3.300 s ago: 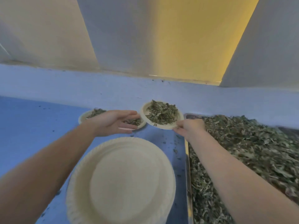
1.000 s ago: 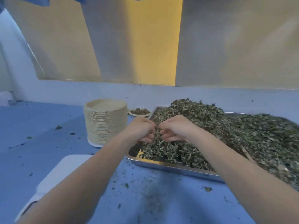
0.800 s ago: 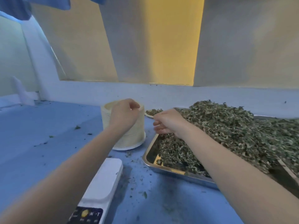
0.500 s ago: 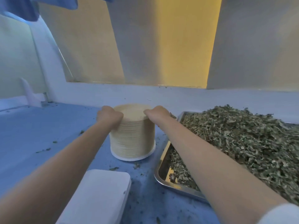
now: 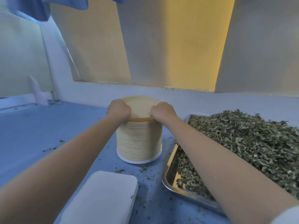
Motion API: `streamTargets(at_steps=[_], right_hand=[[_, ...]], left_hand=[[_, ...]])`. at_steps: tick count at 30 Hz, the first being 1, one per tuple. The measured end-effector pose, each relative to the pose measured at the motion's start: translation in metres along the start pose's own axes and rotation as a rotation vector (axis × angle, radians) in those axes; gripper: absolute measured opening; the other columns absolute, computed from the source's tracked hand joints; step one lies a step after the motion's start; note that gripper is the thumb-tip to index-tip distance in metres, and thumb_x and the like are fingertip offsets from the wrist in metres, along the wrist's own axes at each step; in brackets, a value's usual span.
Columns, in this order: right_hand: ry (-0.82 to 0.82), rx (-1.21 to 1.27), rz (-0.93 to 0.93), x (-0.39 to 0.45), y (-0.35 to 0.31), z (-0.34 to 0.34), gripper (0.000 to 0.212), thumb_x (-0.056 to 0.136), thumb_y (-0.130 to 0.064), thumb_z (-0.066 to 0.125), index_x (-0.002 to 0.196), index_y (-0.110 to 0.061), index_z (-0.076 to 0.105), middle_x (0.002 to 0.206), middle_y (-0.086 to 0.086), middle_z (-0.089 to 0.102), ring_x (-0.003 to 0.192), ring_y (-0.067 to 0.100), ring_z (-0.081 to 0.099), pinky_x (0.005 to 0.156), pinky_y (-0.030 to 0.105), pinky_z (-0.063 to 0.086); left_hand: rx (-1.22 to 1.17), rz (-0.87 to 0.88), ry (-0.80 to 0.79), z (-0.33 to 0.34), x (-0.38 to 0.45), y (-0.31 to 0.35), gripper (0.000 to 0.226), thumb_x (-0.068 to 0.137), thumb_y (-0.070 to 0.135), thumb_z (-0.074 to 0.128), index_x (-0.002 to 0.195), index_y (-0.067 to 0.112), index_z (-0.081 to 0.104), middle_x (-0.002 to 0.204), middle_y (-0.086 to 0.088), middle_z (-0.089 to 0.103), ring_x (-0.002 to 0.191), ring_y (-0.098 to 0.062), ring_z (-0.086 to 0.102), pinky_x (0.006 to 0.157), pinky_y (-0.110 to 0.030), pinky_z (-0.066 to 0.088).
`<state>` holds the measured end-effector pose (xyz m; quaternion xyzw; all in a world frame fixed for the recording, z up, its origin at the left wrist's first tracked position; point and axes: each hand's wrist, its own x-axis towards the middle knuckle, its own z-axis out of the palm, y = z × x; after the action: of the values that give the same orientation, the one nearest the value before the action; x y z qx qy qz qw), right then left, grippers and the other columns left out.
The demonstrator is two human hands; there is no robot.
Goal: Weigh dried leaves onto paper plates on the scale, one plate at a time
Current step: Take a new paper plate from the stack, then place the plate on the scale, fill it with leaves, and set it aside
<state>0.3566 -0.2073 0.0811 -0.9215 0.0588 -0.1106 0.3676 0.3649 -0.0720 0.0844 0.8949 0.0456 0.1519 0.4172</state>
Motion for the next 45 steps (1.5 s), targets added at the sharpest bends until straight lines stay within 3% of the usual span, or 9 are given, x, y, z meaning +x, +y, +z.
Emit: streamTargets(at_steps=[3, 7, 12, 18, 21, 25, 32, 37, 45], right_hand=[[0.034, 0.052, 0.045, -0.009, -0.006, -0.007, 0.027, 0.082, -0.011, 0.044, 0.061, -0.017, 0.027, 0.070, 0.004, 0.026, 0.060, 0.019, 0.022, 0.050, 0.032, 0.019], [0.090, 0.120, 0.082, -0.030, -0.014, -0.016, 0.006, 0.077, -0.016, 0.045, 0.074, -0.012, 0.042, 0.099, 0.012, 0.047, 0.088, 0.029, 0.046, 0.057, 0.030, 0.029], [0.074, 0.207, -0.129, -0.081, -0.005, -0.014, 0.037, 0.077, -0.014, 0.048, 0.056, -0.019, 0.017, 0.038, -0.011, 0.013, 0.037, 0.011, 0.010, 0.044, 0.023, 0.012], [-0.052, 0.146, -0.158, -0.143, 0.008, 0.028, 0.039, 0.084, -0.015, 0.049, 0.056, -0.017, 0.021, 0.034, -0.011, 0.017, 0.031, 0.009, 0.017, 0.036, 0.022, 0.015], [-0.101, 0.093, -0.135, -0.163, 0.018, 0.053, 0.025, 0.084, -0.018, 0.050, 0.062, -0.008, 0.044, 0.057, 0.008, 0.043, 0.054, 0.025, 0.042, 0.049, 0.034, 0.027], [-0.139, 0.033, -0.079, -0.171, 0.031, 0.082, 0.020, 0.085, -0.024, 0.047, 0.084, -0.006, 0.055, 0.088, 0.012, 0.059, 0.081, 0.029, 0.054, 0.060, 0.032, 0.035], [-0.154, -0.063, 0.023, -0.170, 0.041, 0.109, 0.019, 0.086, -0.026, 0.044, 0.090, -0.008, 0.048, 0.115, 0.018, 0.054, 0.110, 0.034, 0.048, 0.073, 0.034, 0.038], [-0.068, 0.013, 0.039, -0.168, 0.039, 0.111, 0.050, 0.088, -0.036, 0.045, 0.127, -0.006, 0.043, 0.128, 0.013, 0.049, 0.119, 0.032, 0.044, 0.088, 0.039, 0.043], [0.041, 0.149, -0.076, -0.172, 0.036, 0.114, 0.059, 0.090, -0.040, 0.046, 0.143, -0.017, 0.034, 0.145, 0.005, 0.037, 0.133, 0.022, 0.032, 0.091, 0.039, 0.034]], left_hand=[[-0.089, -0.019, 0.023, -0.008, -0.006, 0.005, 0.024, 0.090, -0.004, 0.032, 0.107, -0.008, 0.047, 0.123, -0.027, 0.048, 0.113, -0.038, 0.048, 0.092, -0.044, 0.044], [-0.267, -0.013, 0.071, -0.025, -0.027, 0.007, 0.012, 0.091, -0.002, 0.031, 0.081, 0.005, 0.034, 0.075, -0.005, 0.031, 0.065, -0.021, 0.032, 0.050, -0.025, 0.027], [-0.445, -0.059, 0.082, -0.058, -0.064, -0.019, 0.018, 0.090, -0.002, 0.028, 0.078, 0.011, 0.027, 0.074, -0.001, 0.021, 0.064, -0.018, 0.019, 0.050, -0.028, 0.018], [-0.411, -0.077, 0.041, -0.070, -0.115, -0.080, 0.035, 0.088, -0.007, 0.028, 0.118, -0.023, 0.037, 0.071, -0.010, 0.034, 0.059, -0.016, 0.028, 0.050, -0.027, 0.023], [-0.362, -0.146, -0.020, -0.065, -0.133, -0.111, 0.043, 0.088, -0.009, 0.030, 0.130, -0.018, 0.033, 0.105, -0.029, 0.050, 0.078, -0.030, 0.049, 0.064, -0.038, 0.042], [-0.269, -0.219, -0.064, -0.052, -0.141, -0.141, 0.042, 0.091, -0.004, 0.031, 0.132, 0.003, 0.037, 0.092, -0.007, 0.045, 0.076, -0.019, 0.044, 0.066, -0.035, 0.039], [-0.127, -0.254, -0.139, -0.042, -0.137, -0.171, 0.054, 0.093, 0.007, 0.038, 0.145, 0.015, 0.028, 0.128, -0.013, 0.047, 0.095, -0.025, 0.047, 0.079, -0.034, 0.041], [-0.212, -0.260, -0.099, -0.044, -0.134, -0.185, 0.069, 0.090, 0.033, 0.053, 0.149, 0.023, 0.020, 0.149, -0.007, 0.033, 0.131, -0.029, 0.038, 0.097, -0.038, 0.034], [-0.497, -0.260, 0.081, -0.051, -0.152, -0.212, 0.063, 0.082, 0.051, 0.057, 0.139, 0.029, 0.040, 0.139, 0.000, 0.047, 0.123, -0.022, 0.048, 0.106, -0.046, 0.036]])
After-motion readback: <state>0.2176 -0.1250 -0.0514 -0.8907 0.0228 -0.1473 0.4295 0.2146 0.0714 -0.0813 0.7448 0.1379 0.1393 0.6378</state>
